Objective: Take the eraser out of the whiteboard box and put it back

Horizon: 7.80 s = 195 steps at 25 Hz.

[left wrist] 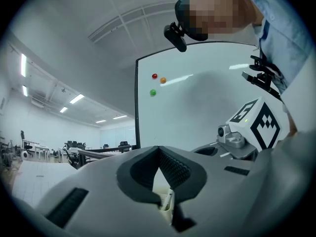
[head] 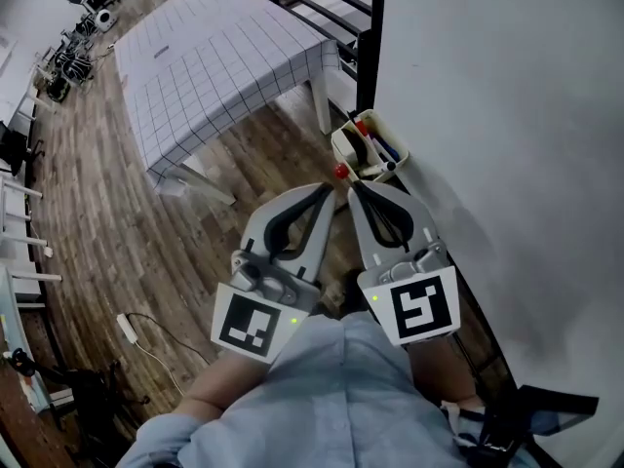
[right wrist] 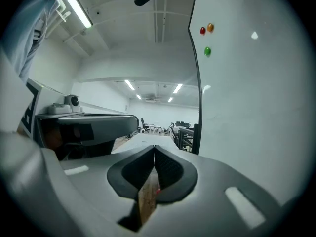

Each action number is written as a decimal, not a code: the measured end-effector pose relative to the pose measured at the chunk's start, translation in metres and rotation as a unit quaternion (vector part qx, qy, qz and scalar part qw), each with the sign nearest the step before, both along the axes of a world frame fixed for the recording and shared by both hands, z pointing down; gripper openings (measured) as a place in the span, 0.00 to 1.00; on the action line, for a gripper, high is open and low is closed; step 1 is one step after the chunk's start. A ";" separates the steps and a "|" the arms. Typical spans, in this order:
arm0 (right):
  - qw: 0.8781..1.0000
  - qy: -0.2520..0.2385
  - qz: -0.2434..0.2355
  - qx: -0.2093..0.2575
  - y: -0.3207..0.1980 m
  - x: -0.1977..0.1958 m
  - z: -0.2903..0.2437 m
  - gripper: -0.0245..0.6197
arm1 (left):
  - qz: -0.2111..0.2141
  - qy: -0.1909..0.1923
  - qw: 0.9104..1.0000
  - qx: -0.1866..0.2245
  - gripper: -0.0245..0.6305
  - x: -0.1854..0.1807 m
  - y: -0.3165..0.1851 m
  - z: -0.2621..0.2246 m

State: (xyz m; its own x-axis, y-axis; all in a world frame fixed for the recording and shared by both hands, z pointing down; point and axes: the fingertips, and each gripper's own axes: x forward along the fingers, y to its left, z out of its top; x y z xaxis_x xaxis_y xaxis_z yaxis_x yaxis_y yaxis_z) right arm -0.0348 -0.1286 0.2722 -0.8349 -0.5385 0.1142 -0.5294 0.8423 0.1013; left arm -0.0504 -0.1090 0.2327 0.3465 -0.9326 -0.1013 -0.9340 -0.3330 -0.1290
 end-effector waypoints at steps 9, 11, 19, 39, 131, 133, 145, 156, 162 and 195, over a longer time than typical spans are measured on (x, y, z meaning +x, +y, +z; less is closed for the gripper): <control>0.999 0.024 0.031 0.005 -0.030 -0.015 0.005 0.06 | 0.016 0.011 1.000 0.004 0.04 -0.026 -0.022 0.006; 0.998 0.034 0.045 0.003 -0.038 -0.019 0.011 0.06 | 0.033 0.016 0.999 0.002 0.04 -0.031 -0.030 0.011; 0.992 0.093 0.083 -0.017 -0.069 -0.038 0.029 0.09 | 0.087 0.047 0.995 -0.007 0.04 -0.053 -0.068 0.013; 0.933 0.333 0.094 -0.096 -0.111 -0.059 0.117 0.26 | 0.136 0.110 0.982 -0.072 0.04 -0.076 -0.136 0.067; 0.911 0.373 0.117 -0.129 -0.111 -0.055 0.114 0.23 | 0.183 0.075 0.979 -0.050 0.04 -0.099 -0.154 0.039; 0.906 0.385 0.116 -0.136 -0.111 -0.056 0.120 0.23 | 0.185 0.076 0.978 -0.051 0.04 -0.101 -0.154 0.040; 0.925 0.339 0.100 -0.140 -0.103 -0.062 0.103 0.24 | 0.190 0.071 0.978 -0.044 0.04 -0.099 -0.150 0.033; 0.986 0.078 0.140 -0.044 -0.101 -0.035 -0.010 0.04 | 0.200 0.047 0.979 0.005 0.04 -0.063 -0.128 -0.004; 0.986 0.003 0.165 0.011 -0.095 -0.012 -0.052 0.04 | 0.203 0.031 0.978 0.027 0.04 -0.040 -0.114 -0.023; 0.990 -0.049 0.128 0.039 -0.088 0.018 -0.068 0.04 | 0.173 0.005 0.984 0.031 0.04 -0.008 -0.101 -0.024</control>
